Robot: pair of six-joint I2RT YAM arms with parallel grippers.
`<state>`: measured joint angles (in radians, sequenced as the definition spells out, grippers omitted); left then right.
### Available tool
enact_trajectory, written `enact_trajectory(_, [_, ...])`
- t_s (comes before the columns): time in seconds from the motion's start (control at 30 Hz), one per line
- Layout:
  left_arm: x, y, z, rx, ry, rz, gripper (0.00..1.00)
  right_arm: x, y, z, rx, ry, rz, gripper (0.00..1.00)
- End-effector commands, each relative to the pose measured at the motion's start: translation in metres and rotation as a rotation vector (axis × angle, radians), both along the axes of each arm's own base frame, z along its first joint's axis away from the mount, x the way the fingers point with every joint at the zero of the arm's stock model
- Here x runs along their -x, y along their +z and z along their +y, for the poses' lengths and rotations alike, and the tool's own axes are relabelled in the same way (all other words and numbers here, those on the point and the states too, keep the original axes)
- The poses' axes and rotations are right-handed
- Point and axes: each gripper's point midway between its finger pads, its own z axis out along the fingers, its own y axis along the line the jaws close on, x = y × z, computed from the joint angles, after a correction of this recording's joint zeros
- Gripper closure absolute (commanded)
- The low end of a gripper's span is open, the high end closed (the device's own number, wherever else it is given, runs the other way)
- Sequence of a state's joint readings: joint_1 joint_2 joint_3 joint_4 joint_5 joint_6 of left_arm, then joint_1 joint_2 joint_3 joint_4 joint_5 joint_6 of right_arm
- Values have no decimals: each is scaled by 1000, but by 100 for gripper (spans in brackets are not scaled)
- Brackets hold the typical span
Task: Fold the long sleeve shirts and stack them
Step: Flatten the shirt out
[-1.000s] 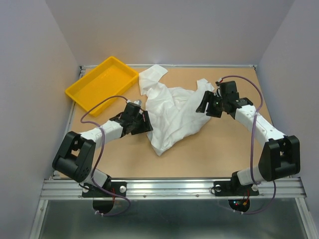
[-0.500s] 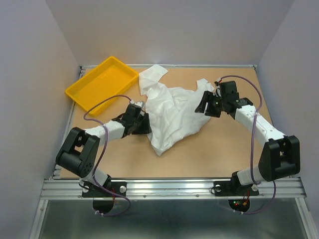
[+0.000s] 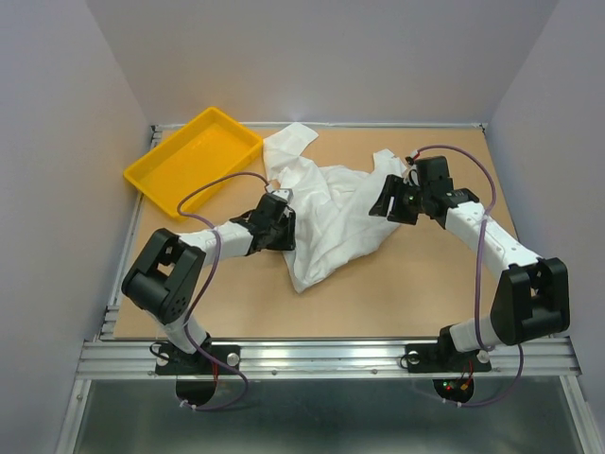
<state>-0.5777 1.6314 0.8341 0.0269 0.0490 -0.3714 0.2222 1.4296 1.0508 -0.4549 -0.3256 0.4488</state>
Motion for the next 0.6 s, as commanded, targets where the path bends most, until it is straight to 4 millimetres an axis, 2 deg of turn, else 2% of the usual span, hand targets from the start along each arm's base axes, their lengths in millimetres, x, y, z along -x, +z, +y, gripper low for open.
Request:
enact_trajectory(0.0, [35,-40,20,-141,-30,155,51,-4,17,3,-17,17,-83,33])
enact_trajectory(0.1, [41,-46,16,-139,-44,181,62,-5,17,4,-20,17,-83,33])
enact_trajectory(0.2, [41,-47,15,-145,-60,185,85,-6,16,2,-9,9,-87,34])
enact_trajectory(0.23, [42,-46,21,-178,-59,188,95,-8,16,-1,2,-1,-90,34])
enact_trajectory(0.27, [35,-39,21,-188,-57,169,100,-9,15,-2,8,-8,-91,34])
enact_trajectory(0.3, [32,-35,26,-219,-46,156,100,-11,13,-3,16,-18,-91,34])
enact_trajectory(0.4, [17,-5,41,-297,-4,79,100,-24,6,-12,55,-86,-82,35])
enact_trajectory(0.57, [13,26,60,-339,72,31,100,-55,4,-35,147,-248,-101,32])
